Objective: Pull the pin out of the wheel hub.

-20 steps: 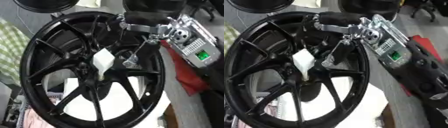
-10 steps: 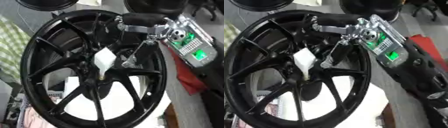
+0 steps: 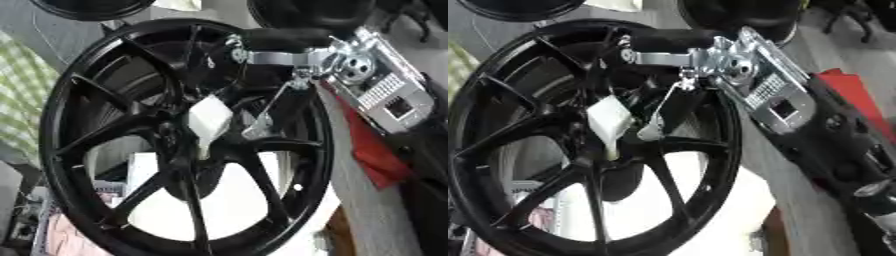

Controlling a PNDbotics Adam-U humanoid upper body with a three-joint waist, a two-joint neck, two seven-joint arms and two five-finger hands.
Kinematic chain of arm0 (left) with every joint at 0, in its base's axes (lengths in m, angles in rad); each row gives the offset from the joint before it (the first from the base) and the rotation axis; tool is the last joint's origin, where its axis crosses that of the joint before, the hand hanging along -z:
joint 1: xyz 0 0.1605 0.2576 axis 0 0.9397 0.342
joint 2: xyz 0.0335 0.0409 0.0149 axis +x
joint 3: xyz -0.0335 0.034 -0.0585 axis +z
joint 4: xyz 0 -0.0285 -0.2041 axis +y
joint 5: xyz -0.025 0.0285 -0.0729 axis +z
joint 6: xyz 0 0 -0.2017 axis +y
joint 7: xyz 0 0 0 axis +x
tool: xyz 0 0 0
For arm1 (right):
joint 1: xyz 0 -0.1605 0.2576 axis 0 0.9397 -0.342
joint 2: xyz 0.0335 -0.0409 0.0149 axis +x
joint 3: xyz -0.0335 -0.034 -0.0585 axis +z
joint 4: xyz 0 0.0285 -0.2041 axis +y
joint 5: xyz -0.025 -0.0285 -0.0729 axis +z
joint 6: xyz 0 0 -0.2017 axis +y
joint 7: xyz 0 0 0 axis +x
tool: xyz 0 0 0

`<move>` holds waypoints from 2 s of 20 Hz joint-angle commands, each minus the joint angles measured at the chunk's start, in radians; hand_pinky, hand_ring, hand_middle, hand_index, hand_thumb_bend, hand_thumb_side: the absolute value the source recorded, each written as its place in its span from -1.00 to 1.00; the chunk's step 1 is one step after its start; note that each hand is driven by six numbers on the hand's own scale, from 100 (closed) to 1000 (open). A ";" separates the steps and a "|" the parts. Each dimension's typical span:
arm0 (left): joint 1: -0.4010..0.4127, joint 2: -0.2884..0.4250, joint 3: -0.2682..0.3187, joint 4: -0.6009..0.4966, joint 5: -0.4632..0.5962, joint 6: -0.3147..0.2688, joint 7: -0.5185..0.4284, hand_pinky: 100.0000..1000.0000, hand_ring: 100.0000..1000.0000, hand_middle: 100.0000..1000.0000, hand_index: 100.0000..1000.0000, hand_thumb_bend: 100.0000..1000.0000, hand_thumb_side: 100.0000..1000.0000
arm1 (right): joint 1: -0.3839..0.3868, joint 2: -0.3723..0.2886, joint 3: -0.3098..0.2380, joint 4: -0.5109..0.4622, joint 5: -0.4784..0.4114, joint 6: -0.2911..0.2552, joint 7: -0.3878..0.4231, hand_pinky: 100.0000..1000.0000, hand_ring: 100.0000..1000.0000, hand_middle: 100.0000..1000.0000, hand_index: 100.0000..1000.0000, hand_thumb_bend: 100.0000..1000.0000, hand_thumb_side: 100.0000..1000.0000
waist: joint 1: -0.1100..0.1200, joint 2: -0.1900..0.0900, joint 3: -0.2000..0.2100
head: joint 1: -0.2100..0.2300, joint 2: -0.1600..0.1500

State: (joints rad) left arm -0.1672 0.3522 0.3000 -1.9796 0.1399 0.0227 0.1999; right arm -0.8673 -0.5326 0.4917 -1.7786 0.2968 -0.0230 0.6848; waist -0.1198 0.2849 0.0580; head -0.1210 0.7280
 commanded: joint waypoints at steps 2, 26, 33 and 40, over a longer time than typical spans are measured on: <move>-0.011 0.014 0.009 -0.020 0.002 0.002 0.002 0.29 0.19 0.00 0.28 -1.00 0.46 | -0.017 -0.005 -0.011 -0.014 -0.009 0.009 0.009 0.84 0.65 0.34 0.57 -0.19 -0.92 | 0.006 -0.009 0.004 | -0.007 -0.006; -0.019 0.010 0.012 -0.020 0.000 0.004 0.004 0.29 0.19 0.00 0.28 -1.00 0.46 | -0.015 0.006 -0.003 -0.024 -0.045 0.052 0.025 0.81 0.58 0.14 0.40 -0.24 -1.00 | -0.002 0.005 0.015 | -0.012 -0.019; -0.020 0.008 0.014 -0.020 0.001 0.005 0.007 0.29 0.19 0.00 0.28 -1.00 0.46 | -0.009 0.004 -0.003 -0.031 -0.057 0.071 0.035 0.79 0.55 0.05 0.33 -0.26 -1.00 | -0.003 0.006 0.019 | -0.013 -0.023; -0.020 0.006 0.016 -0.020 0.000 0.005 0.007 0.29 0.19 0.00 0.28 -1.00 0.46 | 0.002 -0.003 -0.004 -0.036 -0.057 0.077 0.038 0.76 0.52 -0.02 0.28 -0.28 -1.00 | -0.004 0.007 0.020 | -0.015 -0.025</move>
State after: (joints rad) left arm -0.1775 0.3439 0.3062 -1.9796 0.1398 0.0273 0.2046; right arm -0.8533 -0.5147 0.4989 -1.7936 0.2472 0.0514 0.7234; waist -0.1317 0.3038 0.0769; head -0.1344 0.7142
